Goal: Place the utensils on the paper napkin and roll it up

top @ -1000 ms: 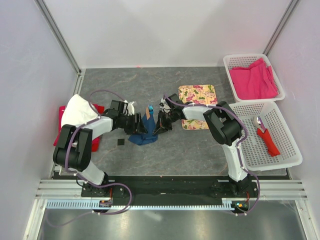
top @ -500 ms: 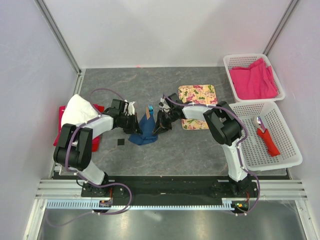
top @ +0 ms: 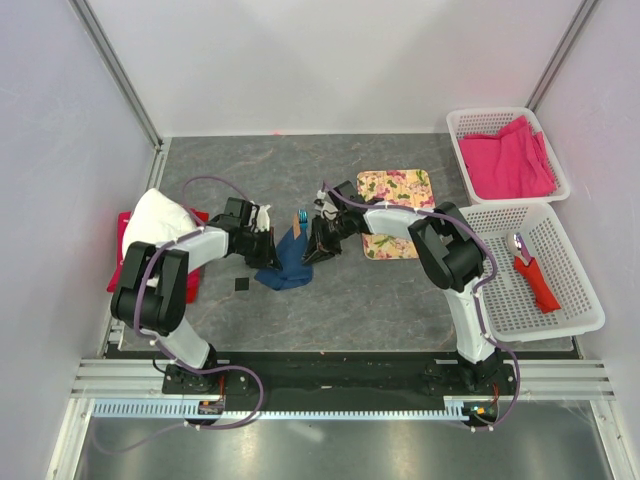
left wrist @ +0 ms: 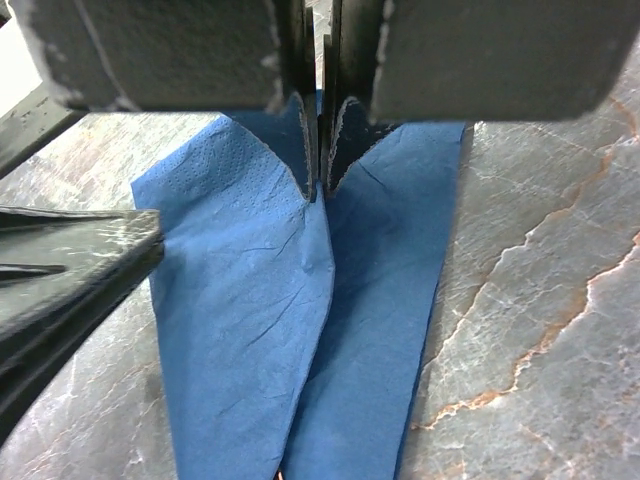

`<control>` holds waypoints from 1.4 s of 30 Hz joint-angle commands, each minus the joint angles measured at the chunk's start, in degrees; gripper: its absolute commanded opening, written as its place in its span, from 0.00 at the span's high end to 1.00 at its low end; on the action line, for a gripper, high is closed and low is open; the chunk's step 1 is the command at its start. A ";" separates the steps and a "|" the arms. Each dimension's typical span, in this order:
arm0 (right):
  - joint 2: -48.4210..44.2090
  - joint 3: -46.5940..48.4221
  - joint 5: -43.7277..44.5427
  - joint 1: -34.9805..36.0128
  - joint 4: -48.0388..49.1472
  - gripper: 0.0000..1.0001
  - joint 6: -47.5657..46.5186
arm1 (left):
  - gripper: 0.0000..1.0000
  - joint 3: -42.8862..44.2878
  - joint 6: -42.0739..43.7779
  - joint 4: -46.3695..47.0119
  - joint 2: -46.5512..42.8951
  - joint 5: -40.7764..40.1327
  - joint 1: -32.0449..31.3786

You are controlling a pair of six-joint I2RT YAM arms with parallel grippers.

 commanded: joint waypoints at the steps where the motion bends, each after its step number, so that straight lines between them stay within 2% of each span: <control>1: -3.12 1.50 -1.10 0.11 0.10 0.81 -0.23 | 0.98 2.27 2.27 -1.12 0.75 -1.76 0.09; 9: -5.68 -4.31 -2.24 0.81 0.10 0.83 -1.72 | 0.98 2.88 2.36 -1.82 1.89 -1.68 0.09; 22: -2.60 -6.95 0.39 1.78 -1.65 0.86 -5.41 | 0.98 3.41 2.54 -2.35 2.86 -2.03 0.18; 34: -0.49 -4.93 3.47 1.87 -4.47 0.87 -8.14 | 0.98 3.59 3.07 -2.97 3.04 -2.30 0.27; 42: -5.50 -0.11 1.80 1.43 -4.65 0.82 -8.75 | 0.98 3.76 3.07 -2.97 3.30 -1.42 0.27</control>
